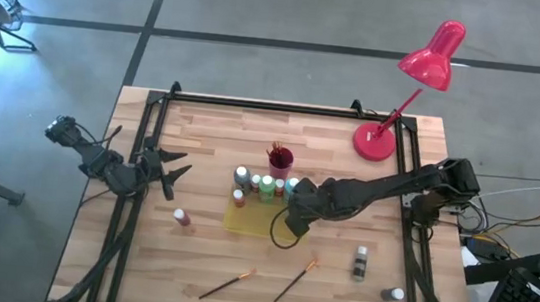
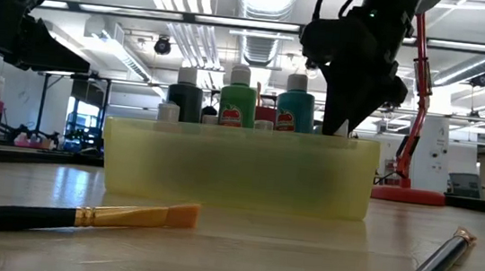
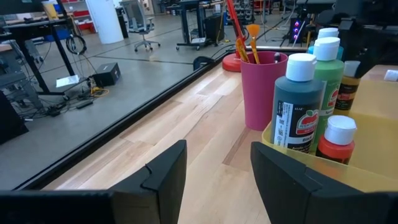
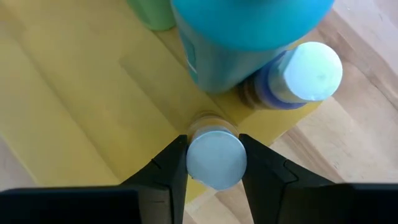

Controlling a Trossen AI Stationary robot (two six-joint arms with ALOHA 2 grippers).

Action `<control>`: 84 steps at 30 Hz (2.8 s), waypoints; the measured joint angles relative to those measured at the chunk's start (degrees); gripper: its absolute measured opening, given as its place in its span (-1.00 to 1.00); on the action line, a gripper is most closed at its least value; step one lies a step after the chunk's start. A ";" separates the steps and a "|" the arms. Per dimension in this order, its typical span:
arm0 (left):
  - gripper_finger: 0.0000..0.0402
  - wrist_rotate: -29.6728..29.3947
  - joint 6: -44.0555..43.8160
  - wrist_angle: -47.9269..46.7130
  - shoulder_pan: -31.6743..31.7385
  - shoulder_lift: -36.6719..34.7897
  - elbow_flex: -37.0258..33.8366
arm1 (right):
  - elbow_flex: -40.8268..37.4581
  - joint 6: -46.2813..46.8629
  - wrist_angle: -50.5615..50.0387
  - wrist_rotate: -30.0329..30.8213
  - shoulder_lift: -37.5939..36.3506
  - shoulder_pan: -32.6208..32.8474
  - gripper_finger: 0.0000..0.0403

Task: Pick & Place Paint Supplies
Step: Put the small yellow paint bottle into the yellow bin, then put the small gray paint bottle into the yellow bin

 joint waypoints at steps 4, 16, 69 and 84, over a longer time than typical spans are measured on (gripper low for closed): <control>-0.08 -0.02 0.01 -0.01 0.01 0.00 0.01 | 0.00 -0.06 0.07 0.60 0.00 0.02 -0.27; -0.08 -0.02 0.00 -0.01 0.00 -0.01 0.01 | 0.52 -0.07 0.06 0.31 -0.28 0.00 0.34; -0.08 -0.02 0.00 -0.02 0.00 0.00 0.02 | 23.55 34.61 -43.16 -14.40 -5.05 11.99 0.07; -0.08 -0.02 0.02 -0.02 0.01 0.00 0.02 | -9.56 65.04 -23.30 -14.21 -23.48 17.84 0.12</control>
